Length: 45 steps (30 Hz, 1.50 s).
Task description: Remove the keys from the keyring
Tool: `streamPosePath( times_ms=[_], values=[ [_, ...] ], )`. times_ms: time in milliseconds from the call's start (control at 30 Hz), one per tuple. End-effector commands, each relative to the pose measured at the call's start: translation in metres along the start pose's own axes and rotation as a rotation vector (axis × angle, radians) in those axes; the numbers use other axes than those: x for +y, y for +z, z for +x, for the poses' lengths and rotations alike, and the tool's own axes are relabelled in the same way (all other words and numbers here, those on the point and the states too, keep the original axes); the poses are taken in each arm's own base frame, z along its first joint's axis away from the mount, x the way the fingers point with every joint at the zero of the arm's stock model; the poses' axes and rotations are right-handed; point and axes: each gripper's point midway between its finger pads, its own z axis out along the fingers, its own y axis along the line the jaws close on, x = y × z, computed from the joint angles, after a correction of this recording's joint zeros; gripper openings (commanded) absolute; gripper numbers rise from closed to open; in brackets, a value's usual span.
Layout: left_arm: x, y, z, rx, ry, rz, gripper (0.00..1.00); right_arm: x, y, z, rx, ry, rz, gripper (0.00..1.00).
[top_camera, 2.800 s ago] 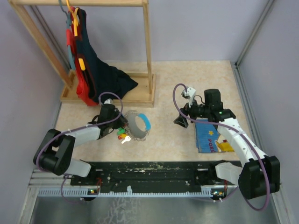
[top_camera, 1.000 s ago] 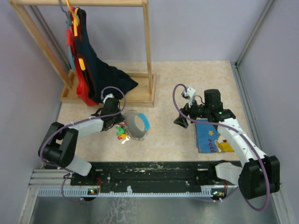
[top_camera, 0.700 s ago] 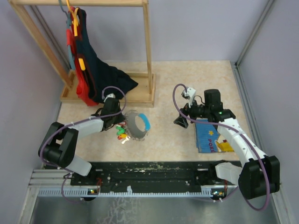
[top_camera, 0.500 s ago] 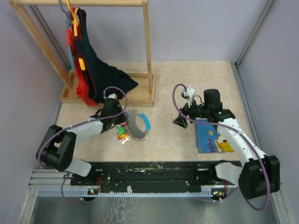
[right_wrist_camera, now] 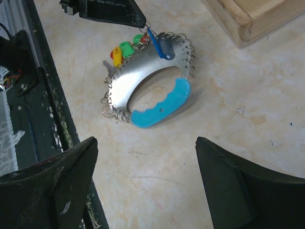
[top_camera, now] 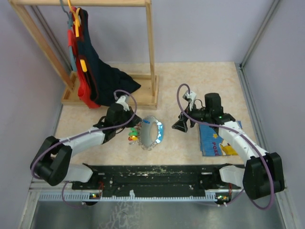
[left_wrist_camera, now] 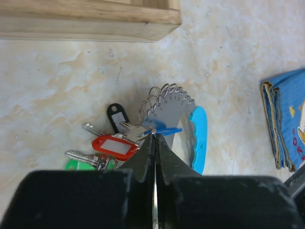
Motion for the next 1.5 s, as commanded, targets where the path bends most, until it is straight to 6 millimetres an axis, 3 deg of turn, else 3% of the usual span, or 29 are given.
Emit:
streamPosePath(
  times_ms=[0, 200, 300, 400, 667, 867, 1000, 1333, 1467],
  values=[
    [-0.042, -0.010, -0.020, -0.092, 0.088, 0.198, 0.00, 0.012, 0.008, -0.021, -0.093, 0.001, -0.083, 0.84],
    [-0.072, -0.015, -0.015, -0.086, 0.134, 0.354, 0.00, 0.020, 0.013, -0.023, -0.135, -0.018, -0.159, 0.82],
    [-0.083, -0.014, -0.011, -0.067, 0.145, 0.401, 0.00, 0.025, 0.018, -0.017, -0.135, -0.144, -0.180, 0.72],
    [-0.092, -0.010, -0.007, -0.048, 0.156, 0.424, 0.00, 0.028, 0.026, -0.008, -0.101, -0.304, -0.177, 0.72],
    [-0.112, -0.004, -0.001, -0.020, 0.146, 0.490, 0.00, 0.024, 0.047, -0.017, -0.097, -0.516, -0.117, 0.69],
    [-0.122, -0.006, 0.002, -0.017, 0.145, 0.521, 0.00, 0.014, 0.070, -0.011, -0.037, -0.567, -0.031, 0.60],
    [-0.125, -0.005, 0.006, -0.009, 0.142, 0.528, 0.00, 0.002, 0.075, -0.013, -0.023, -0.549, 0.019, 0.54],
    [-0.131, -0.006, 0.011, 0.004, 0.135, 0.557, 0.00, 0.003, 0.086, 0.000, 0.019, -0.566, 0.032, 0.43],
    [-0.131, -0.006, 0.013, 0.009, 0.134, 0.561, 0.00, -0.001, 0.086, -0.002, 0.022, -0.570, 0.060, 0.34]
  ],
)
